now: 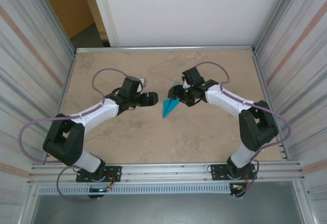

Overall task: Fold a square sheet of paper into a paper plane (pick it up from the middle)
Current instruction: Turn over the paper at the center of the table.

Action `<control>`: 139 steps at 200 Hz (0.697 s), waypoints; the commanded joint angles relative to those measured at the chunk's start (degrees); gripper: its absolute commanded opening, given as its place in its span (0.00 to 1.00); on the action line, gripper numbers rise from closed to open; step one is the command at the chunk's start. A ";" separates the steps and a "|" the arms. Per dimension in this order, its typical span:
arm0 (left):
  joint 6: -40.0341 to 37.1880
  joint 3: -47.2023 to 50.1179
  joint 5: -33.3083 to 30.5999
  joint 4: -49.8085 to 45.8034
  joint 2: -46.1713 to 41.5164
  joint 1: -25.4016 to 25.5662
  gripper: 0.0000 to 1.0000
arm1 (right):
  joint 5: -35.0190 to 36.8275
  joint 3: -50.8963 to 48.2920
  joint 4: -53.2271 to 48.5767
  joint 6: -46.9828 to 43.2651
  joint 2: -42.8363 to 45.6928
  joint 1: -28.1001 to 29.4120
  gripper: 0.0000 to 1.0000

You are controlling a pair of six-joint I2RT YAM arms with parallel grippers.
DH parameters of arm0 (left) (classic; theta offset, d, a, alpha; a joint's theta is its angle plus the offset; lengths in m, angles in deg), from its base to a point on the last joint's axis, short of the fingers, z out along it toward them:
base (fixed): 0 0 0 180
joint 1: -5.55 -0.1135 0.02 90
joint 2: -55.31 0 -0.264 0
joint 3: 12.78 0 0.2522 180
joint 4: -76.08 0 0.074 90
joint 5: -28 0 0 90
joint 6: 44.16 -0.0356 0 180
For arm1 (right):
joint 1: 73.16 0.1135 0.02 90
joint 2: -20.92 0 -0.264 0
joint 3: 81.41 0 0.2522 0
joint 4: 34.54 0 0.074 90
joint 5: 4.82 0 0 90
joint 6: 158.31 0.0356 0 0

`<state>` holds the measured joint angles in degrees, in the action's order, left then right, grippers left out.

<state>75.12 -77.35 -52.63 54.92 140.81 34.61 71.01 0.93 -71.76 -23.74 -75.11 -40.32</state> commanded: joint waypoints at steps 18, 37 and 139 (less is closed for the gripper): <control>4.98 2.88 -1.43 0.23 -2.81 -1.70 0.85 | 9.05 6.61 -8.04 2.45 -8.12 2.38 0.59; 5.46 3.59 -1.72 0.05 -2.71 -1.72 0.85 | 8.26 9.05 -7.43 2.67 -10.93 2.65 0.52; 7.18 4.27 0.04 0.92 -1.72 -2.95 0.85 | 5.55 14.00 -6.53 1.74 -15.73 2.72 0.10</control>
<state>80.87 -73.54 -53.03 55.19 140.20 32.62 77.85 13.91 -78.30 -21.99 -90.61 -37.81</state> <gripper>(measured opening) 0.851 0.152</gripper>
